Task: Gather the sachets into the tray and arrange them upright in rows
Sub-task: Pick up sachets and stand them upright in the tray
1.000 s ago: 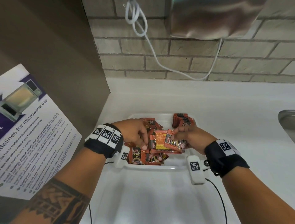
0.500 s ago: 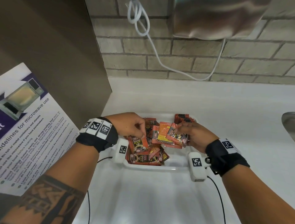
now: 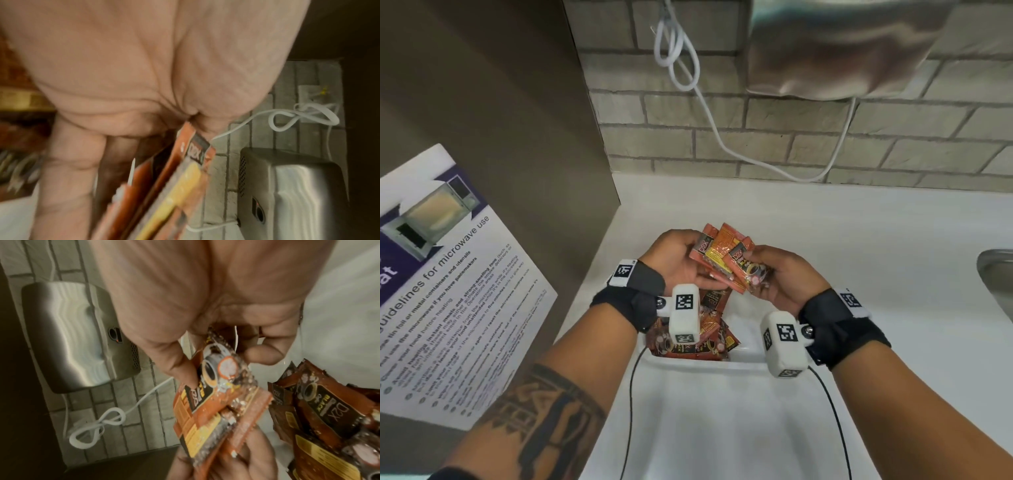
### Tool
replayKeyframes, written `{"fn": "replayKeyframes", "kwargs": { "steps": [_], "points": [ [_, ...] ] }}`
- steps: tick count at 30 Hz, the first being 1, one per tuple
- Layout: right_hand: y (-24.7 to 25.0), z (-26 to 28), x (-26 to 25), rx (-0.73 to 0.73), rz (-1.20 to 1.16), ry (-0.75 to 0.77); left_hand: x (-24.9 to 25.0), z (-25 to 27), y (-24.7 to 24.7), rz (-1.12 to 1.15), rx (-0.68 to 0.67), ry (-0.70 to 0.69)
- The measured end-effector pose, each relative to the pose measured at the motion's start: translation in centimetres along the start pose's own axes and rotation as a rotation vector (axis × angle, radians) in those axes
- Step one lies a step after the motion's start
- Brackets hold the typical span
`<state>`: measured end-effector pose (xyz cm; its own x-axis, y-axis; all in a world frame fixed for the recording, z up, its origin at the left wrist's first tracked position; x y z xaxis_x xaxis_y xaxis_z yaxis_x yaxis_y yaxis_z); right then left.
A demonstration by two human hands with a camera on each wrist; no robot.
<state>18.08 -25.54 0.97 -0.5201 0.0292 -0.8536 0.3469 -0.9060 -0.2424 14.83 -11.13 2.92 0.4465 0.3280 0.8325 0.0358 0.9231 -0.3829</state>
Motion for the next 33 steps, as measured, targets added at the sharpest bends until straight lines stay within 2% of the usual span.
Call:
{"fn": "replayKeyframes", "kwargs": {
  "steps": [3,5,8,10,13,16,19,23,27,33],
  "points": [
    [0.6,-0.5,0.3,0.095,0.043,0.021,-0.6,-1.1,-1.2,0.145,-0.092,0.015],
    [1.1,-0.6,0.6,0.155,0.079,0.032,-1.0,-1.5,-1.5,0.156,-0.112,0.042],
    [1.5,-0.6,0.6,0.209,0.15,0.075,-0.9,-1.4,-1.6,0.068,-0.076,-0.017],
    [1.7,-0.5,0.1,0.235,0.282,0.122,-0.7,-1.5,-1.2,0.01,-0.039,-0.097],
    [1.4,-0.2,-1.0,0.195,0.515,0.19,-0.2,-1.8,-0.4,-0.07,-0.046,-0.173],
    [0.8,0.2,-1.7,0.114,0.628,0.21,-0.1,-1.9,0.2,-0.14,-0.054,-0.202],
    [1.0,0.1,-1.8,0.091,0.572,0.165,0.0,-1.9,0.8,-0.145,-0.019,-0.223],
    [1.5,0.0,-1.5,0.079,0.354,0.039,0.2,-1.7,1.8,-0.149,0.032,-0.246],
    [1.4,0.4,-1.8,0.027,0.151,0.0,0.5,-1.4,2.6,-0.176,0.08,-0.266],
    [0.9,-0.2,-2.3,0.073,0.281,0.048,0.8,-1.6,2.4,-0.172,0.109,-0.298]
  ]
}}
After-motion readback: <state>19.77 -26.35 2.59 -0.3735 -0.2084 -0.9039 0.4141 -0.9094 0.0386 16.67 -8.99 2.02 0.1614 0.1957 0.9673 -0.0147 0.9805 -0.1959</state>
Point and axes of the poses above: each hand's wrist, its own z-axis away from the middle knuckle, its own y-axis out of the back of the hand, x = y × z, the point moved 8 cm from there along -z, towards the middle knuckle, and after that the axes turned 4 degrees about -y, right-handed, at the moved point
